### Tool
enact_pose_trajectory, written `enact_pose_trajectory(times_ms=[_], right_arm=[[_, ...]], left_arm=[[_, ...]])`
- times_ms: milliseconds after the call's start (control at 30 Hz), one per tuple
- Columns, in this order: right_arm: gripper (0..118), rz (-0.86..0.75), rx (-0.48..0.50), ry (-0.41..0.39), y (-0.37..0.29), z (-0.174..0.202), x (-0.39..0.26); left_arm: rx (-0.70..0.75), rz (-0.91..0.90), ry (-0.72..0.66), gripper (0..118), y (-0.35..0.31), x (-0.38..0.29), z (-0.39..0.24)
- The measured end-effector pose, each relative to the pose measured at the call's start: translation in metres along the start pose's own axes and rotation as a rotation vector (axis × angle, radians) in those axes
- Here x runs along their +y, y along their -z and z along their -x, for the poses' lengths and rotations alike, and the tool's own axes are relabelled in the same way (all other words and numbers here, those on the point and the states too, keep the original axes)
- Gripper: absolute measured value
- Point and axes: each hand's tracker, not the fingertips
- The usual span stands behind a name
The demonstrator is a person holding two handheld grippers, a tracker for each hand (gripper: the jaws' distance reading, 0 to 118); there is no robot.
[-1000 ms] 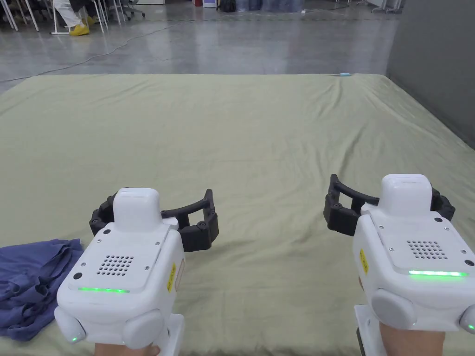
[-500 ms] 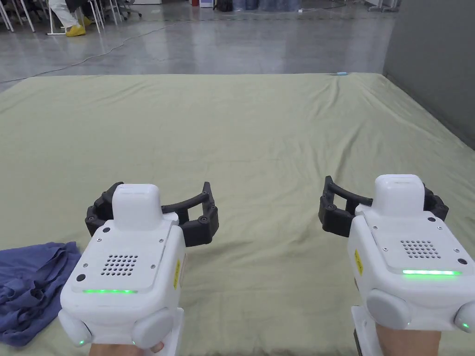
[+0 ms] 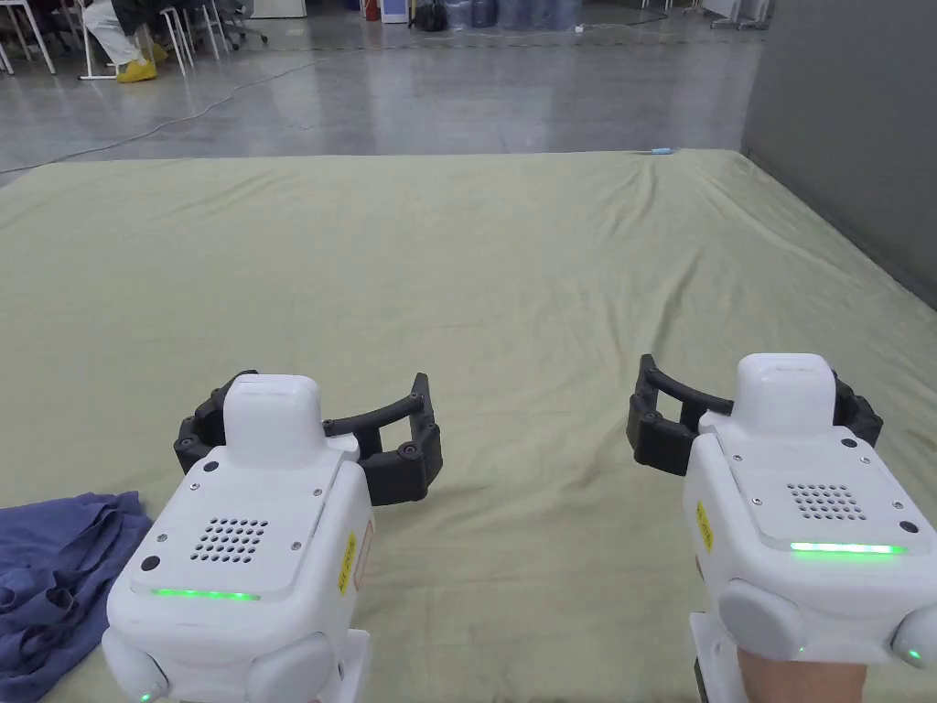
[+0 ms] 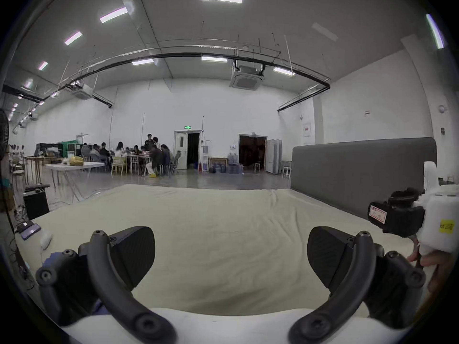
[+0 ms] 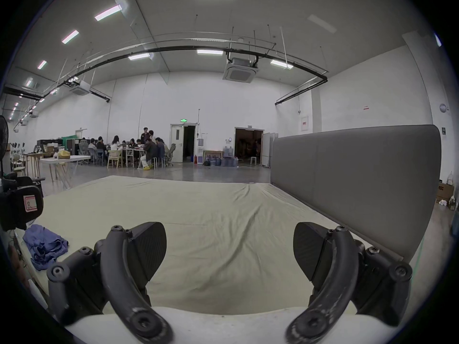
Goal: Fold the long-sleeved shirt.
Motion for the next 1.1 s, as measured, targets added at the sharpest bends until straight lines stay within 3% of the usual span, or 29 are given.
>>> enact_pose_trajectory(times_ms=[200,367,1033,1100], right_arm=[[105,0.004,0.003,0.0,0.001,-0.001,-0.001],[105,0.014,0.008,0.002,0.002,0.0,-0.002],[105,0.032,0.009,-0.015,0.005,0.002,-0.007],[105,0.033,0.008,-0.015,0.006,0.002,-0.007]], left_arm=[[0.033,-0.035,-0.078,117,-0.005,0.007,0.006],[-0.035,-0.021,-0.165,117,-0.006,0.01,0.017],[0.061,0.122,-0.141,117,0.012,0.001,0.006],[0.109,0.059,-0.09,117,0.009,-0.002,0.001]])
